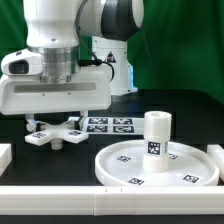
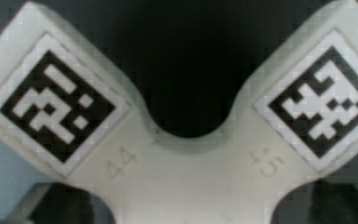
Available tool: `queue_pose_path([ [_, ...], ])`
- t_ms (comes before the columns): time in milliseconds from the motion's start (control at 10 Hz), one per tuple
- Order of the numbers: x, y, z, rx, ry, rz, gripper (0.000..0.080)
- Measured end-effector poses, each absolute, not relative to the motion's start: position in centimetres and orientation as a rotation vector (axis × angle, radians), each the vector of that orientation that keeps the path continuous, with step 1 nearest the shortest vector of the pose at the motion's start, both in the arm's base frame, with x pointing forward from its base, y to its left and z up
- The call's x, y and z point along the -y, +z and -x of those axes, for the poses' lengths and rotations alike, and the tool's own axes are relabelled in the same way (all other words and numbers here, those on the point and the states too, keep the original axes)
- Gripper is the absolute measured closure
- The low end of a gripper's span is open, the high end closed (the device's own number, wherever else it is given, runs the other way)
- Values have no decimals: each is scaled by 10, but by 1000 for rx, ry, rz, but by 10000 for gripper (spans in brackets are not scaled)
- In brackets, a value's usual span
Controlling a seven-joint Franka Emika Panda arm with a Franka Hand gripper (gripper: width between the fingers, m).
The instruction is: Assemble round table
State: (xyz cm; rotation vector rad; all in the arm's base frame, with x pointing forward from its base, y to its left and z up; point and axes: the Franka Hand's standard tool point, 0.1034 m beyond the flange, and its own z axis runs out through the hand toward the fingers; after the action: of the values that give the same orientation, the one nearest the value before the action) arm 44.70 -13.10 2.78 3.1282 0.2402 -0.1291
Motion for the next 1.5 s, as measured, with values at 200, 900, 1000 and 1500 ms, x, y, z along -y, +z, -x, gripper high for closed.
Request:
queue_pose_path([
  [200, 132, 28, -447, -237, -129, -3128, 358],
  [900, 89, 64, -461, -46, -141, -3183, 357],
  [1000, 71, 79, -469, 6, -136, -3196, 357],
  [1500, -1, 137, -534, 239, -145, -3220, 357],
])
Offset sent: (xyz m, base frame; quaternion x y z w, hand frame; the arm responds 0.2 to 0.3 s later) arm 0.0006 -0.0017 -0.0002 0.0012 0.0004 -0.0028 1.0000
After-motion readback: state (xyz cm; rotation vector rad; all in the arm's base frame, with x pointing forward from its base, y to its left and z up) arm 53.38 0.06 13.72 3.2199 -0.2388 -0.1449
